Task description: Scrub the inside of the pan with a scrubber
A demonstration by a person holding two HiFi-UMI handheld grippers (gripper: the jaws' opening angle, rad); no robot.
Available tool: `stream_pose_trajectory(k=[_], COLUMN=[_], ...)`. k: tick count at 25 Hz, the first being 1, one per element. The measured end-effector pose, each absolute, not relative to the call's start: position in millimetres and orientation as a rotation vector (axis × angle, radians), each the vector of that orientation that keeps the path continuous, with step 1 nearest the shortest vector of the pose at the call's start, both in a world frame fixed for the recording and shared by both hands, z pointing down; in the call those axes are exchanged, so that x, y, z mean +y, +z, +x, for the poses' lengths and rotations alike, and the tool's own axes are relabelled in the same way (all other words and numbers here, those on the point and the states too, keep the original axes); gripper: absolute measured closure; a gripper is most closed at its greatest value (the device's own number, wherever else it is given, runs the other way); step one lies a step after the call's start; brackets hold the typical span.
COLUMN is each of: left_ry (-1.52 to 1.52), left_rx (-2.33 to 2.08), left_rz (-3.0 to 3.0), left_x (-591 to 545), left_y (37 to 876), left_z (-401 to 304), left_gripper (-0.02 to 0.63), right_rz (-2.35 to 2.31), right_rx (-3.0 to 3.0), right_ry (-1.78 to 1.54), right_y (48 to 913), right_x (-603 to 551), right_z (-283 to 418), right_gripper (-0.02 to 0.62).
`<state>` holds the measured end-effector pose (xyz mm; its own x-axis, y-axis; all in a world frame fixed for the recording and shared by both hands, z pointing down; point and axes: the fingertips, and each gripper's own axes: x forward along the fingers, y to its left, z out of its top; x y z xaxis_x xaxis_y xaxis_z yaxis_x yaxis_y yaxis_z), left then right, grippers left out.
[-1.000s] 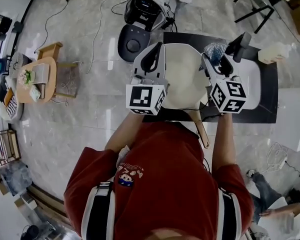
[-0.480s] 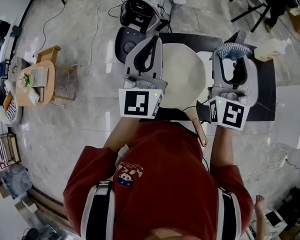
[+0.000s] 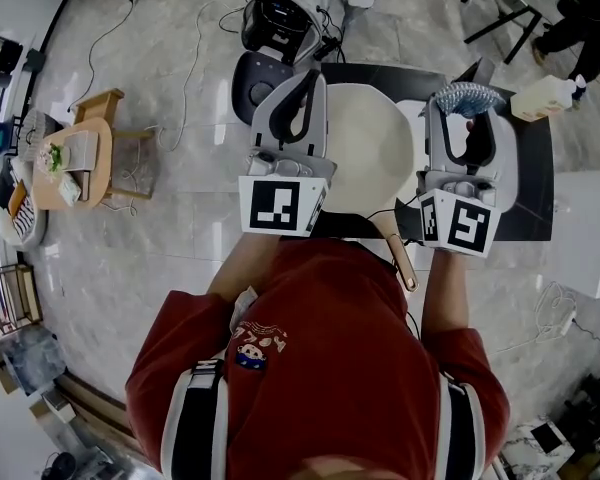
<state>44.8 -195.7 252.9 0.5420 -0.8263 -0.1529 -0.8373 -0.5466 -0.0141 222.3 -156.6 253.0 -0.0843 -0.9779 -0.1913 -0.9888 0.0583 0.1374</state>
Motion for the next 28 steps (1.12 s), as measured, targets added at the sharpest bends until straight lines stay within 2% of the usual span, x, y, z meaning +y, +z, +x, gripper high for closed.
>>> stream_pose_trajectory(k=[28], left_ry=[0.188], left_rx=[1.466], left_rz=[-2.708], left_x=[-196.4], left_y=[260.8], left_z=[42.9], left_gripper=[0.600], right_rz=[-2.122], right_rx=[2.282], right_ry=[0.372], right_y=[260.2], right_x=[-161.5], right_z=[215.2], right_gripper=[0.322])
